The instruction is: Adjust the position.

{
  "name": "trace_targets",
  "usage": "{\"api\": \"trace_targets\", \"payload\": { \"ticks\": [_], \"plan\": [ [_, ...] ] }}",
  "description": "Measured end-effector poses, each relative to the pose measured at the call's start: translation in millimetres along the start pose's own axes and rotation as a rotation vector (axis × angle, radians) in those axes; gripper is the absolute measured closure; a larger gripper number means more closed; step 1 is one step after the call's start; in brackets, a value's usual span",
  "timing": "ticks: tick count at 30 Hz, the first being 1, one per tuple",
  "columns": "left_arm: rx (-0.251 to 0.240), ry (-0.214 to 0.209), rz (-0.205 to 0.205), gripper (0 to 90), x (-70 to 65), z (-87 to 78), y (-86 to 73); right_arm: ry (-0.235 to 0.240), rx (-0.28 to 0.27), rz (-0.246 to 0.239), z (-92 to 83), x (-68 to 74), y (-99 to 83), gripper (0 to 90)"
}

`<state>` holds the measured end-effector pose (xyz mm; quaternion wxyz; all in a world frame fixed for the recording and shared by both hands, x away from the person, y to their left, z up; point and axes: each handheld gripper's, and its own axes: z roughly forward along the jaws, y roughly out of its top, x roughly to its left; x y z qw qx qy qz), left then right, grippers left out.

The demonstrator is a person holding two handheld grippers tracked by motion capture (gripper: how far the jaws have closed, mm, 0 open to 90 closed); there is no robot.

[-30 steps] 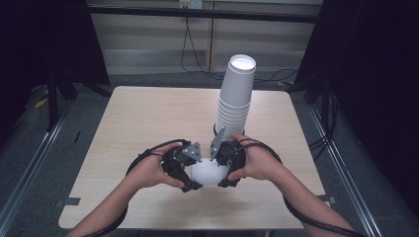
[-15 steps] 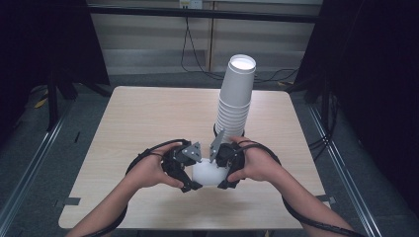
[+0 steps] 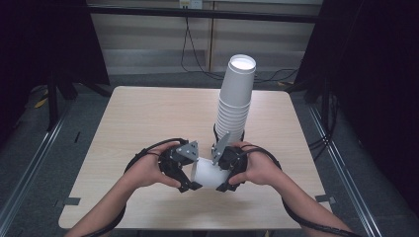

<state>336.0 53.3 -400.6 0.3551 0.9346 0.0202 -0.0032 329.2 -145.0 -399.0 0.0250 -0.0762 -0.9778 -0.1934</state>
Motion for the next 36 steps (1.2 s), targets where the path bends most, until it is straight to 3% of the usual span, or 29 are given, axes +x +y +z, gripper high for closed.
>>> {"api": "trace_targets", "payload": {
  "ticks": [9,13,18,23,36],
  "plan": [
    [-0.041,0.003,-0.019,5.5,2.0,-2.2,-4.3,0.000,-0.063,-0.002,-2.8,-1.1,-5.3,26.1],
    [-0.094,-0.009,-0.031,5.5,3.0,-4.6,-9.8,-0.009,-0.065,0.006,-4.9,-0.9,-9.3,25.9],
    [-0.178,-0.008,-0.051,5.3,5.3,-11.8,-14.6,0.007,-0.135,0.039,-9.7,-3.1,-16.0,25.8],
    [-0.213,-0.008,-0.054,4.7,4.1,-12.8,-15.0,0.013,-0.205,0.057,-12.7,-5.7,-19.6,25.6],
    [-0.256,-0.025,-0.081,4.7,7.3,-10.7,-14.2,0.037,-0.229,0.037,-8.8,-5.9,-18.1,25.5]
  ]
}}
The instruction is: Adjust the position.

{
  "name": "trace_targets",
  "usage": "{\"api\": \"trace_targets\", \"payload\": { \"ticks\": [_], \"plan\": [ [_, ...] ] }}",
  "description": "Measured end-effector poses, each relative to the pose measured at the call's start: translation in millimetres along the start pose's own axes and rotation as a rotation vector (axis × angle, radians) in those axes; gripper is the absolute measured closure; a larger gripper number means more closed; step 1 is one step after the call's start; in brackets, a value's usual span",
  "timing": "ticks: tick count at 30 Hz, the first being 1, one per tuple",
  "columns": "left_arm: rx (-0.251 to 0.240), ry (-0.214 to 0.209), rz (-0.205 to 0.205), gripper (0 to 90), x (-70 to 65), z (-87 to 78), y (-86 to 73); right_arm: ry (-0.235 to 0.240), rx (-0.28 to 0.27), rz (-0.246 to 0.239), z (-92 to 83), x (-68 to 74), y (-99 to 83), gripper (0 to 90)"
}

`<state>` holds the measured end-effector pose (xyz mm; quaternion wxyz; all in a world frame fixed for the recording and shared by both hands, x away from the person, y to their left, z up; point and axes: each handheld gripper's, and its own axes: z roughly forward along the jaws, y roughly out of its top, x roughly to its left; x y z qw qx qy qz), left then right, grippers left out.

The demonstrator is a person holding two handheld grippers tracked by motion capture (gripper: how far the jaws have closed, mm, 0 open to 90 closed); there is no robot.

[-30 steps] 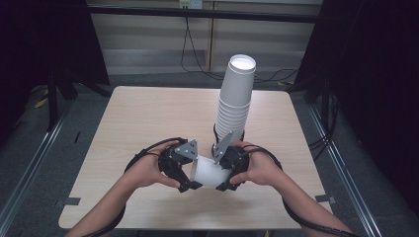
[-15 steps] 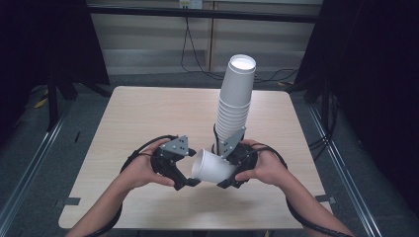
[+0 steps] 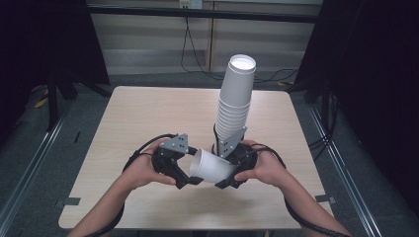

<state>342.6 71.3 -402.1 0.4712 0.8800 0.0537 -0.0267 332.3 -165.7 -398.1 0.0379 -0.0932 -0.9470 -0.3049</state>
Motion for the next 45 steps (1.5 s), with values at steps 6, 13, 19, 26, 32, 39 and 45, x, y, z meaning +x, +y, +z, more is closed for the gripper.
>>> {"api": "trace_targets", "payload": {
  "ticks": [6,13,19,26,32,39,45],
  "plan": [
    [-0.022,-0.019,-0.005,7.2,0.9,-0.8,0.3,0.006,-0.020,-0.004,1.3,-0.3,0.2,25.4],
    [-0.021,-0.019,-0.015,9.3,1.9,-2.1,1.0,0.008,-0.024,0.005,5.1,-1.5,0.2,25.4],
    [-0.020,-0.009,-0.024,10.0,1.1,-3.1,2.2,0.008,-0.019,0.006,7.6,-2.1,0.9,25.3],
    [-0.006,-0.001,-0.010,12.0,0.2,-4.8,5.7,0.002,-0.016,0.003,12.2,-2.2,1.0,25.4],
    [0.007,-0.003,-0.015,12.7,-0.5,-6.4,7.1,0.002,-0.033,0.022,13.1,-1.2,-0.8,24.5],
    [0.054,0.045,-0.016,12.8,1.4,-16.8,7.9,-0.047,-0.043,0.047,11.4,-1.6,-13.1,17.8],
    [0.121,0.111,-0.044,12.7,5.6,-27.8,0.3,-0.093,-0.074,0.092,8.4,-3.9,-32.6,17.1]
  ]
}}
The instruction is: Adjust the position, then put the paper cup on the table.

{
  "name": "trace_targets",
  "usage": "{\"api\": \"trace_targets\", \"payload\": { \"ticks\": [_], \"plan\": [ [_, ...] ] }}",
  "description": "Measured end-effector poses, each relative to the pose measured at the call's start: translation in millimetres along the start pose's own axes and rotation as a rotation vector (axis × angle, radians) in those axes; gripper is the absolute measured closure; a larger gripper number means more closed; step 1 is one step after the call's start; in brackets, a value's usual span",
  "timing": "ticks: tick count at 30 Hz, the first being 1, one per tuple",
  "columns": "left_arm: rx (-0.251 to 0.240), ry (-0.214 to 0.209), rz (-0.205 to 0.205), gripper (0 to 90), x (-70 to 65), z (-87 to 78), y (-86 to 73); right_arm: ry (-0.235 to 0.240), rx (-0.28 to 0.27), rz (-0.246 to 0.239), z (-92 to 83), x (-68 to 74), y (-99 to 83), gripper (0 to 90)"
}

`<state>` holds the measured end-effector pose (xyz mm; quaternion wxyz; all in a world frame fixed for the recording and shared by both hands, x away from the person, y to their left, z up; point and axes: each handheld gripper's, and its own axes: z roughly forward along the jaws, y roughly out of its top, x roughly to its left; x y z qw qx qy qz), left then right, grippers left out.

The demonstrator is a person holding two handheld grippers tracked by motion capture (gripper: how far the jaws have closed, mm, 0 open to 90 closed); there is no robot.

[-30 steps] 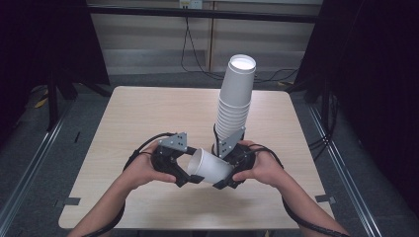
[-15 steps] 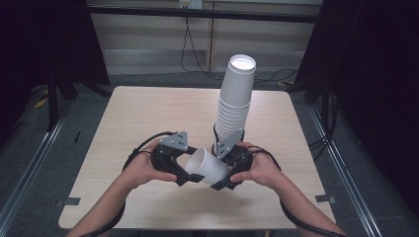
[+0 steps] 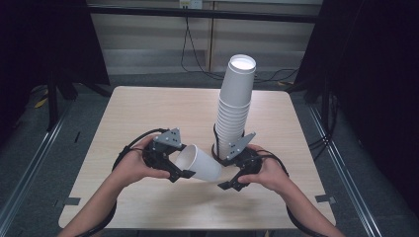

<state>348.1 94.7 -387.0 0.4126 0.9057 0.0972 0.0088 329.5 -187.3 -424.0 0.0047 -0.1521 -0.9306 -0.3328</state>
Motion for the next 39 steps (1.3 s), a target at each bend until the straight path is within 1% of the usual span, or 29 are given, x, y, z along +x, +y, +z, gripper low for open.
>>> {"api": "trace_targets", "payload": {
  "ticks": [1,2,4,5,6,7,8,9,11,13,16,18,19,20,23,24,25,27,28,29,31,32,33,34,35,36,37,38,39],
  "plan": [
    [0.015,0.020,-0.005,12.7,2.1,-1.8,-2.5,-0.005,-0.014,0.007,0.1,-1.2,-3.6,16.7],
    [0.021,0.022,-0.016,12.7,3.1,-3.0,-3.9,-0.009,-0.019,0.026,0.1,-2.7,-8.2,16.2],
    [0.035,0.024,-0.019,12.7,6.0,-5.5,-6.9,-0.024,-0.020,0.045,1.0,-4.4,-14.6,16.0],
    [0.037,0.035,-0.026,12.7,6.7,-6.1,-8.3,-0.042,-0.021,0.045,1.0,-5.1,-18.2,15.7],
    [0.044,0.038,-0.027,12.6,7.3,-7.0,-9.3,-0.057,-0.028,0.049,1.5,-5.8,-21.8,15.9],
    [0.066,0.043,-0.017,12.6,8.7,-8.7,-9.6,-0.065,-0.029,0.059,1.8,-5.9,-25.2,16.0],
    [0.064,0.055,-0.028,12.5,8.7,-8.7,-10.4,-0.067,-0.035,0.063,2.3,-6.4,-29.0,16.0],
    [0.075,0.055,-0.021,12.6,9.3,-9.4,-10.7,-0.075,-0.035,0.071,2.5,-6.4,-32.5,16.0],
    [0.098,0.069,-0.022,12.6,11.7,-11.8,-11.5,-0.085,-0.033,0.077,3.1,-6.6,-38.4,15.9],
    [0.119,0.084,-0.022,12.5,13.0,-13.2,-12.5,-0.101,-0.039,0.097,4.8,-8.0,-47.1,15.9],
    [0.142,0.097,-0.041,12.5,15.9,-16.5,-14.8,-0.119,-0.049,0.116,6.7,-8.6,-56.4,15.9],
    [0.159,0.106,-0.046,12.6,18.2,-18.0,-16.8,-0.136,-0.048,0.124,8.0,-9.2,-63.0,15.9],
    [0.159,0.112,-0.044,12.5,18.9,-18.1,-17.4,-0.140,-0.052,0.134,9.0,-9.4,-66.9,15.9],
    [0.163,0.118,-0.054,12.5,19.5,-18.3,-18.1,-0.145,-0.054,0.143,9.2,-9.3,-69.0,15.9],
    [0.176,0.117,-0.060,12.3,21.8,-19.0,-18.9,-0.157,-0.047,0.148,10.3,-9.3,-76.3,15.9],
    [0.193,0.122,-0.050,12.3,23.3,-19.7,-18.8,-0.158,-0.044,0.151,10.6,-9.0,-77.8,16.0],
    [0.200,0.127,-0.048,12.3,24.0,-19.8,-18.9,-0.160,-0.041,0.154,11.4,-8.9,-80.6,15.9],
    [0.210,0.132,-0.063,12.3,26.0,-20.3,-19.6,-0.159,-0.044,0.160,12.9,-8.8,-84.6,15.6],
    [0.211,0.138,-0.075,12.3,26.6,-20.3,-20.2,-0.160,-0.052,0.165,13.6,-9.0,-86.8,15.5],
    [0.219,0.144,-0.074,12.3,27.8,-20.4,-21.0,-0.164,-0.055,0.170,14.1,-9.1,-88.9,15.5],
    [0.232,0.140,-0.081,12.2,29.9,-20.8,-22.1,-0.165,-0.062,0.172,14.9,-9.4,-92.9,15.2],
    [0.247,0.141,-0.072,12.2,31.2,-21.3,-22.7,-0.167,-0.075,0.176,15.0,-9.4,-94.4,15.3],
    [0.244,0.150,-0.084,12.2,31.1,-20.7,-23.8,-0.169,-0.081,0.174,14.4,-9.8,-95.7,15.2],
    [0.252,0.155,-0.088,12.1,32.4,-20.8,-24.7,-0.177,-0.085,0.175,14.2,-9.8,-96.7,15.2],
    [0.256,0.158,-0.090,12.1,33.5,-21.0,-25.4,-0.182,-0.089,0.173,14.1,-9.9,-97.8,15.3],
    [0.270,0.155,-0.086,12.0,36.2,-22.1,-26.2,-0.187,-0.093,0.172,14.1,-10.0,-98.5,15.4],
    [0.256,0.160,-0.108,12.0,36.4,-21.6,-27.1,-0.192,-0.106,0.169,14.7,-10.0,-99.8,15.0],
    [0.263,0.161,-0.111,12.0,37.7,-22.2,-27.6,-0.196,-0.114,0.171,15.1,-9.4,-100.7,14.3],
    [0.262,0.163,-0.115,12.0,38.1,-22.1,-28.0,-0.210,-0.126,0.149,16.7,-8.6,-102.6,14.2]
  ]
}}
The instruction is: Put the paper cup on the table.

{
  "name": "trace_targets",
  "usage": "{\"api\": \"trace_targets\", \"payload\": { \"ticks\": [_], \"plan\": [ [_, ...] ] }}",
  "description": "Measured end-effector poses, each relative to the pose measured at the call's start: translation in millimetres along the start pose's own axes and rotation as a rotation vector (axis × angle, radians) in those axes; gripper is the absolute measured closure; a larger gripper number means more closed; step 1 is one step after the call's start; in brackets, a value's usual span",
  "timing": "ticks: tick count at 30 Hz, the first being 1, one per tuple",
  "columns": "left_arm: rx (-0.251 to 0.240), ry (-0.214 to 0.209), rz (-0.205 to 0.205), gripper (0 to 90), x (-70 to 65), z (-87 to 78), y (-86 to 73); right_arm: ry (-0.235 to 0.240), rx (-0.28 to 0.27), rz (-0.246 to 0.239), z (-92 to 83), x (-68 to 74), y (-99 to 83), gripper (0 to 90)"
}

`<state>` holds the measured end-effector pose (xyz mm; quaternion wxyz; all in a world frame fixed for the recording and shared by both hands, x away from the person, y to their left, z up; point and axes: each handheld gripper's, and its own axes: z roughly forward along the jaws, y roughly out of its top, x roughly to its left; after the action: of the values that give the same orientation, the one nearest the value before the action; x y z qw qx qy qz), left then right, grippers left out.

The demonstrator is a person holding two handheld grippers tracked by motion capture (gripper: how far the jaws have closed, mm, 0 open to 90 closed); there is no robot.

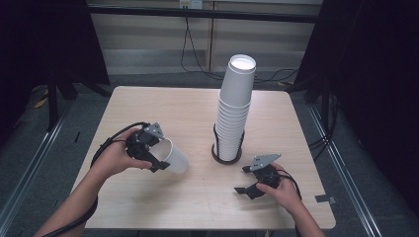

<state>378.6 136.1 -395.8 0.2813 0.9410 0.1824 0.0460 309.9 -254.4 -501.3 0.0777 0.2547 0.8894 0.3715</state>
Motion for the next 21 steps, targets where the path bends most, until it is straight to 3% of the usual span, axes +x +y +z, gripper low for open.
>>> {"api": "trace_targets", "payload": {
  "ticks": [2,3,4,8,10,11,13,19,21],
  "plan": [
    [0.019,0.003,0.011,11.9,1.9,-0.9,0.2,-0.018,-0.011,-0.033,1.1,1.3,-2.2,13.7],
    [0.026,0.006,0.017,11.8,2.8,-1.3,0.4,-0.021,-0.010,-0.032,1.1,1.5,-2.3,13.7],
    [0.006,0.010,-0.006,11.8,1.9,-0.3,0.2,-0.021,-0.010,-0.031,1.0,1.6,-2.3,13.7],
    [0.030,0.022,0.003,11.6,5.5,-0.9,-0.1,-0.020,-0.012,-0.028,1.1,1.6,-2.4,13.6],
    [0.018,0.028,-0.020,11.6,6.0,0.5,-0.9,-0.023,-0.011,-0.032,1.2,1.8,-2.3,13.5],
    [0.038,0.024,0.001,11.6,8.2,-0.5,-0.9,-0.025,-0.011,-0.032,1.2,1.9,-2.3,13.5],
    [0.030,0.031,-0.023,11.5,8.7,0.7,-1.3,-0.025,-0.011,-0.033,1.2,1.9,-2.3,13.5],
    [0.072,0.046,-0.016,11.4,14.0,2.7,0.3,-0.025,-0.011,-0.033,1.3,2.0,-2.3,13.5],
    [0.066,0.050,-0.037,11.3,14.5,4.2,0.2,-0.026,-0.011,-0.033,1.3,2.0,-2.3,13.5]
  ]
}}
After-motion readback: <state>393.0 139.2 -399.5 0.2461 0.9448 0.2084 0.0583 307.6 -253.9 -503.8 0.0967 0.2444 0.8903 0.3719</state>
